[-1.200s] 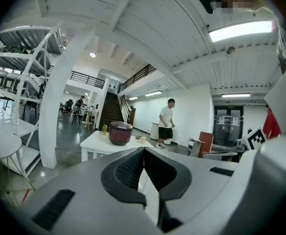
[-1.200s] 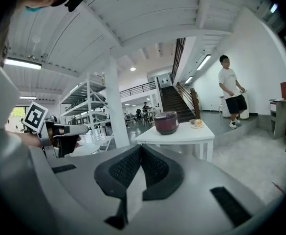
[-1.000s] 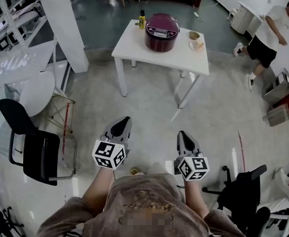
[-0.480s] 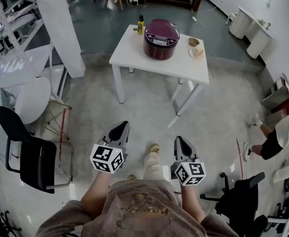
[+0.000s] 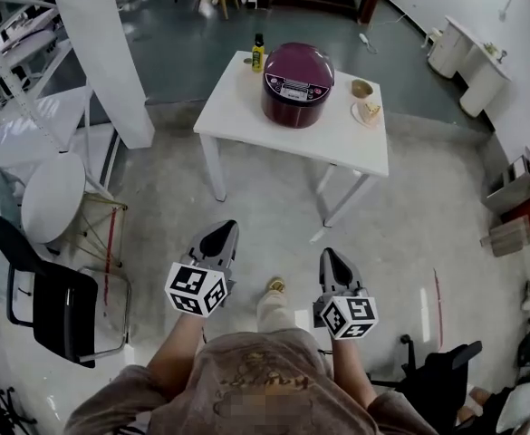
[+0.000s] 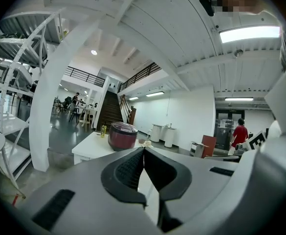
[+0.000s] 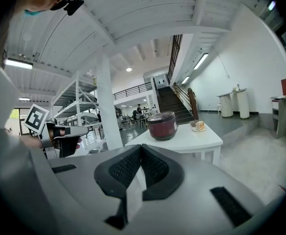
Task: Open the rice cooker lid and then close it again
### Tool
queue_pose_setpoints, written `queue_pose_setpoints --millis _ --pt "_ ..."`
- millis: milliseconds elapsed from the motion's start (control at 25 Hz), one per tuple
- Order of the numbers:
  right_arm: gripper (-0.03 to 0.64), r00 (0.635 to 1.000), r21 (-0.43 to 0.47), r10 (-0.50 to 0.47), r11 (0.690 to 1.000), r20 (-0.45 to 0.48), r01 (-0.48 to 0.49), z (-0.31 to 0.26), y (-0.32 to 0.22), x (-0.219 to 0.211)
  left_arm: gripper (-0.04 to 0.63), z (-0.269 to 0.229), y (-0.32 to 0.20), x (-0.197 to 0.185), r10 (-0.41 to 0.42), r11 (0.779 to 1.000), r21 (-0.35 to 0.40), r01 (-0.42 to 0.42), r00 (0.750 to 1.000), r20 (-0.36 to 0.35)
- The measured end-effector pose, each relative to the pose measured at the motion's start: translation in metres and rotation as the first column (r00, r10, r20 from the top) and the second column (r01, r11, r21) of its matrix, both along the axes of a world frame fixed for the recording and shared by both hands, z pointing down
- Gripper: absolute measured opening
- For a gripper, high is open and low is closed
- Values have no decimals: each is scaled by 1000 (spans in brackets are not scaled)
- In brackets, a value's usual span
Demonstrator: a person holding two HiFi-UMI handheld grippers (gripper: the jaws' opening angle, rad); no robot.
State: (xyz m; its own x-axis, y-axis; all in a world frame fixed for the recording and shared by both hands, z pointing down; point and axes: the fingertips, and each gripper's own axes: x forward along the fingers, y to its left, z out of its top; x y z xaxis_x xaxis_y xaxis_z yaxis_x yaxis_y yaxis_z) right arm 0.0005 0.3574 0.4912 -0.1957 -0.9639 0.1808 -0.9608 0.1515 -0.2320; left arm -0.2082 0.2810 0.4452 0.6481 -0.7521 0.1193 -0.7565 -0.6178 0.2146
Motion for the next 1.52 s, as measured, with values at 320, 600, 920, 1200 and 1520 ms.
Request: queue_pose_setpoints --millis 320,600,920,1200,1520 --pt "2 999 1 -36 999 -2 36 -11 -82 36 21 -11 -76 34 -31 1000 0 31 1000 3" --pt "2 997 5 -82 997 -1 82 -15 -150 72 21 -13 -133 63 -83 997 -2 83 997 0" --pt "2 987 -5 -158 987 11 158 -7 -204 86 21 -10 -170 80 -132 991 -5 132 991 7" --pt "2 979 -15 -206 978 7 206 -2 -237 84 21 -8 -199 84 -155 988 -4 155 988 6" --pt "2 983 -7 -182 983 -2 182 -5 -284 100 21 -6 -249 98 -129 992 -2 129 992 0"
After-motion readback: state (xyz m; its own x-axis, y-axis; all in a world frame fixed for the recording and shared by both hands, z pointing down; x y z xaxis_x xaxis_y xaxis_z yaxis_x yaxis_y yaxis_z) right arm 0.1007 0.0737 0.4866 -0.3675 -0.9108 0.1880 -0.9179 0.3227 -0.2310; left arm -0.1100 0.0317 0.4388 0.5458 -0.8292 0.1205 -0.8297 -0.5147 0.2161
